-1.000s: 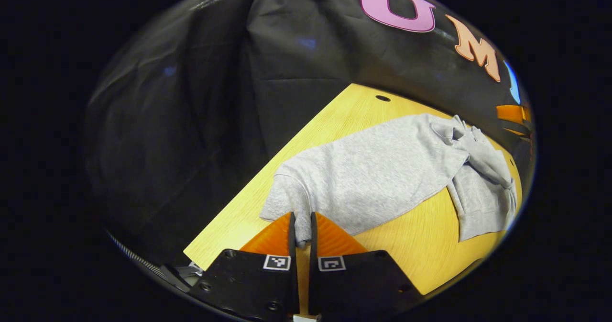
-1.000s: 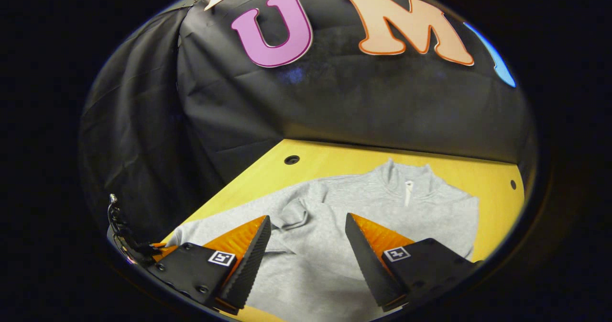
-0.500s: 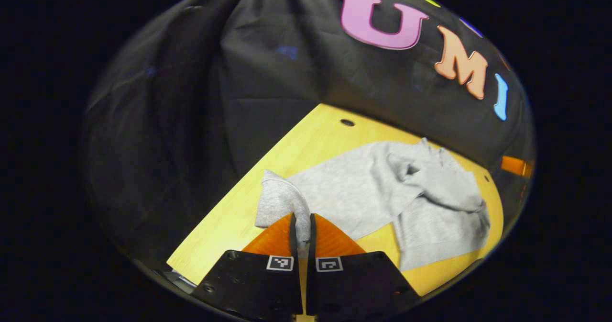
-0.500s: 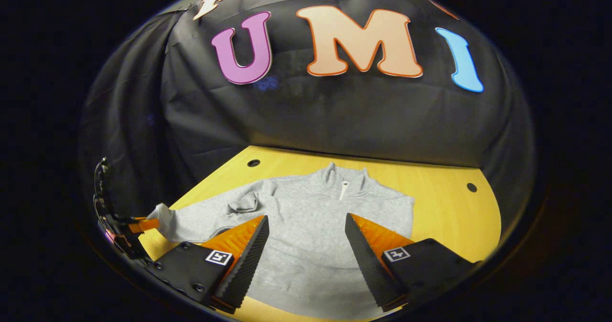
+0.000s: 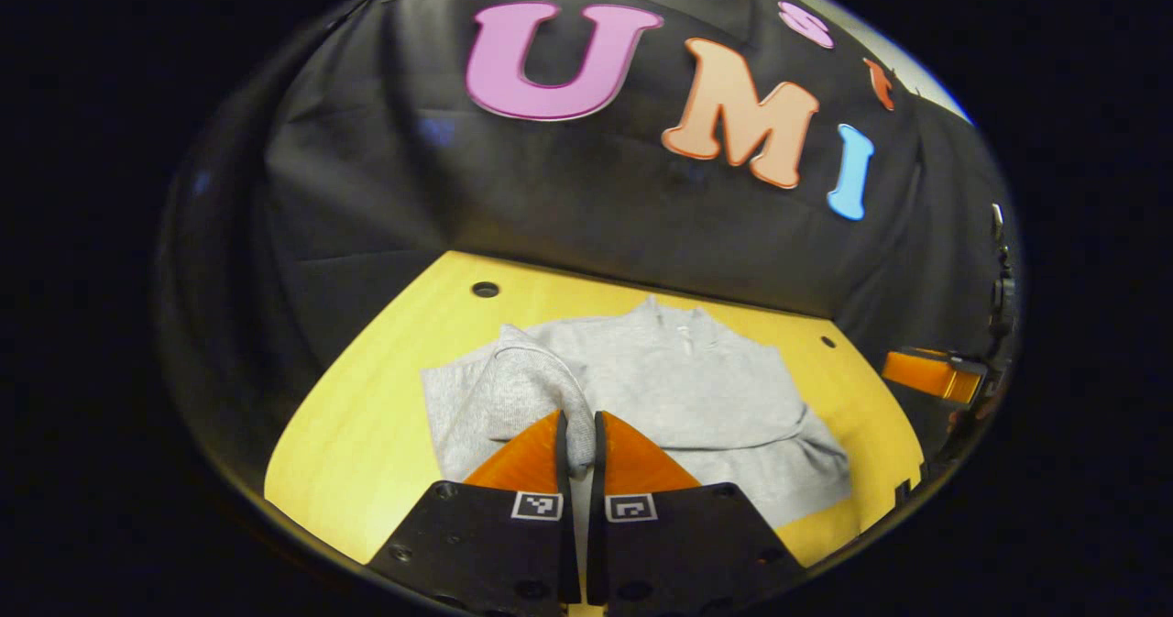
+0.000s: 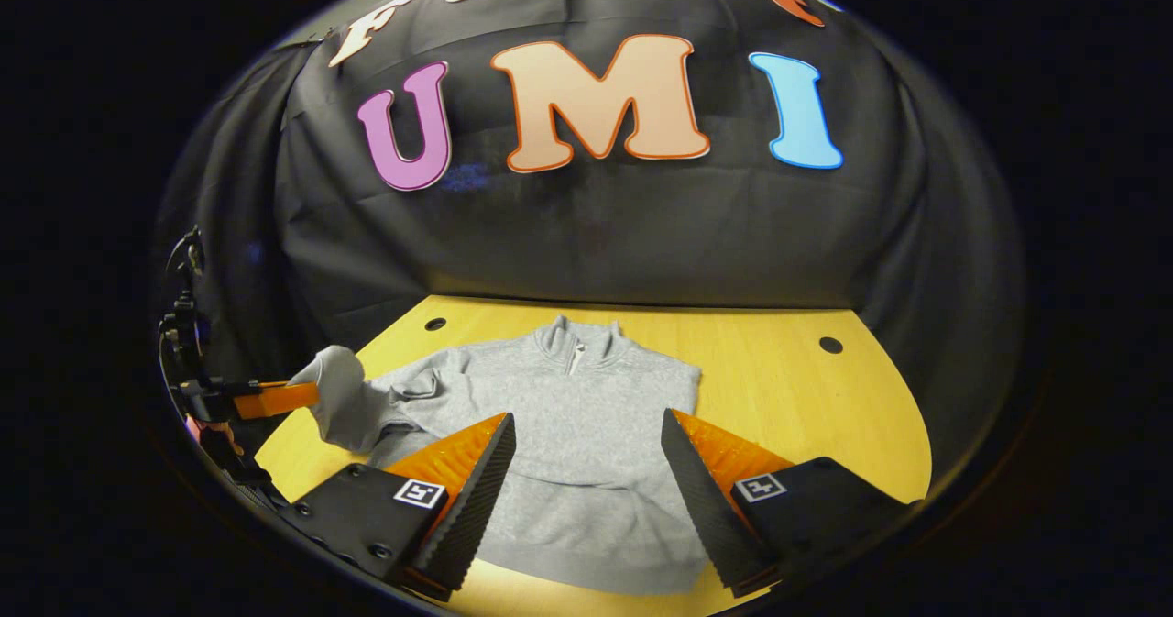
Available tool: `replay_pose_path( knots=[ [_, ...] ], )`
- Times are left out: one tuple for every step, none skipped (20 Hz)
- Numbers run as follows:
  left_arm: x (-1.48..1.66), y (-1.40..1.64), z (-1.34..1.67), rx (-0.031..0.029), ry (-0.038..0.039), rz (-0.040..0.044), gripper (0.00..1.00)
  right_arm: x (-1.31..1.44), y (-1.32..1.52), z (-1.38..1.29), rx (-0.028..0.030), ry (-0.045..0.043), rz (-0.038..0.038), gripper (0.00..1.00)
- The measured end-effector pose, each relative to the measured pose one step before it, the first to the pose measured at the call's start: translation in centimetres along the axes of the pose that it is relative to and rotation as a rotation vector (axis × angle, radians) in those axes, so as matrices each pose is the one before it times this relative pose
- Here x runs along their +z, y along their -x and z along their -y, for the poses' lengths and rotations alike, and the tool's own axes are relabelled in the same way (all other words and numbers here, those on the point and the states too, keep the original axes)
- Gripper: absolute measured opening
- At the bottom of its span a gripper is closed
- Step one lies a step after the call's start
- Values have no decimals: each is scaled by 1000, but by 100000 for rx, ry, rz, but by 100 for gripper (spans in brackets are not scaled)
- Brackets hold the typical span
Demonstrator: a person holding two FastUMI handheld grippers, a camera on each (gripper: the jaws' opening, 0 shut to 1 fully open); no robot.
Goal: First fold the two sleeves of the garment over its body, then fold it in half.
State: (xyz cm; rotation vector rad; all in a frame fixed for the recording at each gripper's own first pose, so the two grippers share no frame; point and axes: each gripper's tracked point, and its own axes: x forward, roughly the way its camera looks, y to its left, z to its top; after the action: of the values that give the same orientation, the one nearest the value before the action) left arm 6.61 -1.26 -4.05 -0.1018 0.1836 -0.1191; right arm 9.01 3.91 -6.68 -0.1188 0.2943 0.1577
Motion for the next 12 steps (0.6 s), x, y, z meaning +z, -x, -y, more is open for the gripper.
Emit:
replay_pose_path(
  knots=[
    [690, -613, 1796, -2888, 666, 1021, 2, -386, 220, 823, -953, -353, -569, 96],
    [691, -610, 1680, -2766, 401, 1009, 2, -277, 313, 742, -665, -582, -401, 96],
    [527, -603, 1533, -2527, -177, 790, 2, -335, 361, 709, -535, -636, -163, 96],
    [301, -858, 1232, -2250, -899, -90, 2, -244, 281, 609, -509, -458, -334, 96],
    [319, -636, 1140, -1835, -1559, 201, 2, -297, 276, 601, -684, -301, -215, 96],
    [617, -740, 1166, -1785, -1567, 570, 2, -166, 105, 626, -509, -185, -202, 99],
    [494, -746, 1261, -1955, -1228, 312, 2, -212, 292, 567, -660, -172, -52, 98],
    [336, -773, 1061, -1680, -682, 181, 2, -302, 228, 644, -536, -346, -228, 99],
    [310, -816, 1251, -2211, -285, 436, 5, -122, 95, 520, -393, -306, -169, 98],
    [165, -758, 1108, -1982, 112, 528, 2, -228, 163, 635, -612, -312, -292, 96],
    [85, -812, 1110, -1715, 970, -203, 2, -143, 110, 564, -517, -324, -296, 96],
    [118, -939, 1030, -1567, 462, -53, 2, 45, 107, 542, -544, -504, -109, 96]
  ],
)
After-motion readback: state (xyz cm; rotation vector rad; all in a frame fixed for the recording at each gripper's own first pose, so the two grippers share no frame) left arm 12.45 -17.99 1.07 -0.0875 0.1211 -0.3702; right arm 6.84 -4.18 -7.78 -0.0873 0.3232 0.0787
